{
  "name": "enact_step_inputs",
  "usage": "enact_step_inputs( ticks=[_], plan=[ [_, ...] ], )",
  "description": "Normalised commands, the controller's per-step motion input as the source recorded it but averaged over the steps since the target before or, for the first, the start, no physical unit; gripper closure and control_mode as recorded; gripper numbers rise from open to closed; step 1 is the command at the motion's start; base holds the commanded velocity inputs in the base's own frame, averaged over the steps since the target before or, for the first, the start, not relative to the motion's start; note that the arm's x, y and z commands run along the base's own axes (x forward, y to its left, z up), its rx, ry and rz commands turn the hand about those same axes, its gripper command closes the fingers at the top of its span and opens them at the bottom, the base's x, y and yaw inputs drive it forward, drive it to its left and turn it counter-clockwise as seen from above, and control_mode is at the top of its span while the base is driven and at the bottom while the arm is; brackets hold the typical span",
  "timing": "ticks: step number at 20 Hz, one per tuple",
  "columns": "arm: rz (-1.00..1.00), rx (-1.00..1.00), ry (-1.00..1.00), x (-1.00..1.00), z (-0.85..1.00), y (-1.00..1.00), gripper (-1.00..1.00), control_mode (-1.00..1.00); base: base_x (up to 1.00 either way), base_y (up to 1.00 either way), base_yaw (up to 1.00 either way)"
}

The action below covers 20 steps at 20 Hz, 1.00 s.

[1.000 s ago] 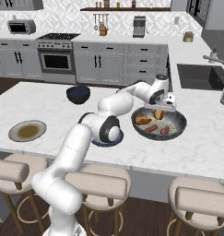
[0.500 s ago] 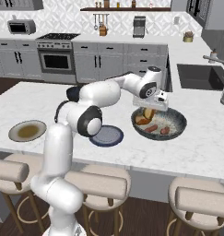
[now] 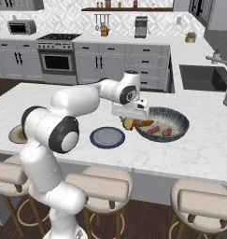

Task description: Place one bun and one sausage from the bowl on each plate.

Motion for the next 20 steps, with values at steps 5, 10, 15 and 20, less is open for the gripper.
enact_step_inputs(
  ticks=[5, 10, 15, 20],
  plan=[
    [0.0, 0.03, 0.17, -0.22, 0.24, 0.85, 1.0, -1.0, 0.0, 0.0, 0.0],
    [0.0, 0.15, 0.14, 0.01, 0.23, 0.29, 1.0, -1.0, 0.0, 0.0, 0.0],
    [0.01, 0.03, 0.01, 0.16, -0.23, 0.09, 1.0, -1.0, 0.0, 0.0, 0.0],
    [0.03, 0.0, -0.02, 0.09, -0.62, 0.19, 1.0, -1.0, 0.0, 0.0, 0.0]
  ],
)
